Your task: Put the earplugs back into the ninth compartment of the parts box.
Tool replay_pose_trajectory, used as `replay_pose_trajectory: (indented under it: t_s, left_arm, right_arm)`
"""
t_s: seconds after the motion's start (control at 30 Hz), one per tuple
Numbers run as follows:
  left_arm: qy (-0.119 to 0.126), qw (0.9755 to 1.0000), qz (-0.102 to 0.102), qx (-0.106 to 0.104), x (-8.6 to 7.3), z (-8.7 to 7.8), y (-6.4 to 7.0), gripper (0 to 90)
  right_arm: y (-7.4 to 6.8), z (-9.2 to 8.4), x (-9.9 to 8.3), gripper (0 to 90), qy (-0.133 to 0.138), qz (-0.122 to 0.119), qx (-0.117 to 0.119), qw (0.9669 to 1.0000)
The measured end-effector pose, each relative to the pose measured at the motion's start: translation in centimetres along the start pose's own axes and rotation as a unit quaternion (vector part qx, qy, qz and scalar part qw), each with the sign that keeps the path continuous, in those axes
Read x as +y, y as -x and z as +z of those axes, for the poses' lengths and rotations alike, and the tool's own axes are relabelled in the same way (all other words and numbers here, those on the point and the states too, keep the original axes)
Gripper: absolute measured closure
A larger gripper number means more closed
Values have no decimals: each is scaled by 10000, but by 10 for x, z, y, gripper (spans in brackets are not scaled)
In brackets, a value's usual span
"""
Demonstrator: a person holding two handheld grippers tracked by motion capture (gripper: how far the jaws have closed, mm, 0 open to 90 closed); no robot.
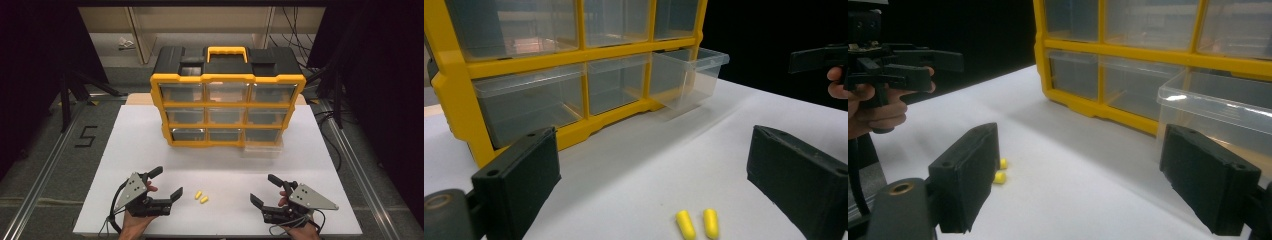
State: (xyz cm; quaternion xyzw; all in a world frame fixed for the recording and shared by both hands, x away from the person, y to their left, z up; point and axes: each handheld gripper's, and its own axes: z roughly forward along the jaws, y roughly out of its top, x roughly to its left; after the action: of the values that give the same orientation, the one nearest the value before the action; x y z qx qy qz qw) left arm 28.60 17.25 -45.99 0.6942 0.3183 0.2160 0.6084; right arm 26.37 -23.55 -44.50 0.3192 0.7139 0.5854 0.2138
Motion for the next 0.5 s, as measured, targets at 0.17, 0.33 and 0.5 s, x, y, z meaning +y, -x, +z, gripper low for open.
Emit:
replay_pose_trajectory:
  t_s: [0.17,0.33,0.5]
  left_arm:
    - [25,10000,2,-2,0,-1,0,65]
    - [24,10000,0,-8,0,0,0,66]
    - [19,10000,15,-11,0,0,0,66]
  right_arm:
    - [-1,1,0,177,-24,-31,34,10000]
    - [-2,2,1,199,-25,-52,99,9999]
    - [-4,5,5,200,-75,-70,225,9997]
